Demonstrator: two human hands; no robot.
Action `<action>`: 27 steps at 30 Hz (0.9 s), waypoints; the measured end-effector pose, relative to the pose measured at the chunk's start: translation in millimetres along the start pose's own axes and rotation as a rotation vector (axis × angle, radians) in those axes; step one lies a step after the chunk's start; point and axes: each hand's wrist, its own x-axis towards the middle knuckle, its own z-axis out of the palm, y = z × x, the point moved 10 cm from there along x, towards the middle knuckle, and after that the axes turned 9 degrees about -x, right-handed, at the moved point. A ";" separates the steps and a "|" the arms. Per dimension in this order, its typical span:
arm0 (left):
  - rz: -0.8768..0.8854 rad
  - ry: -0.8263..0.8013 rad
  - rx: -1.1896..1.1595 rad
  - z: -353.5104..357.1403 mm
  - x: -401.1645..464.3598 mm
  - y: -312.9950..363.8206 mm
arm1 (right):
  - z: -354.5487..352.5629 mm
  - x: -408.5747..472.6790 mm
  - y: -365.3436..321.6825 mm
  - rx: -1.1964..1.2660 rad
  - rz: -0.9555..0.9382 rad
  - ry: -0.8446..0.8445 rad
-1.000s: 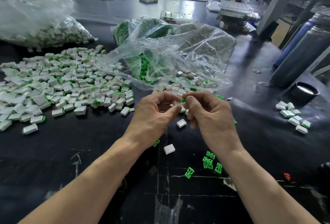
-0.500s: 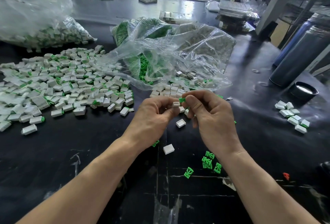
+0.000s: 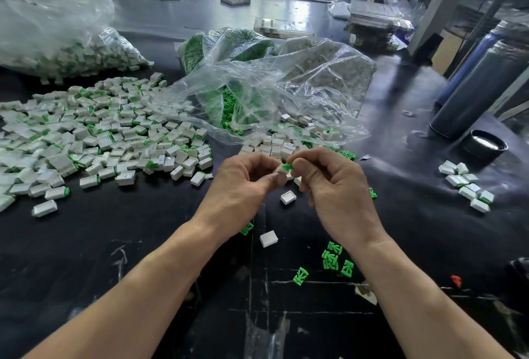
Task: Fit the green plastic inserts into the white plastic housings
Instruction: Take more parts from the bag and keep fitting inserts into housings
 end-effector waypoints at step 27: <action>-0.025 0.043 0.178 -7.4 -1.4 -8.0 | 6.7 -2.0 5.7 -0.274 0.039 -0.026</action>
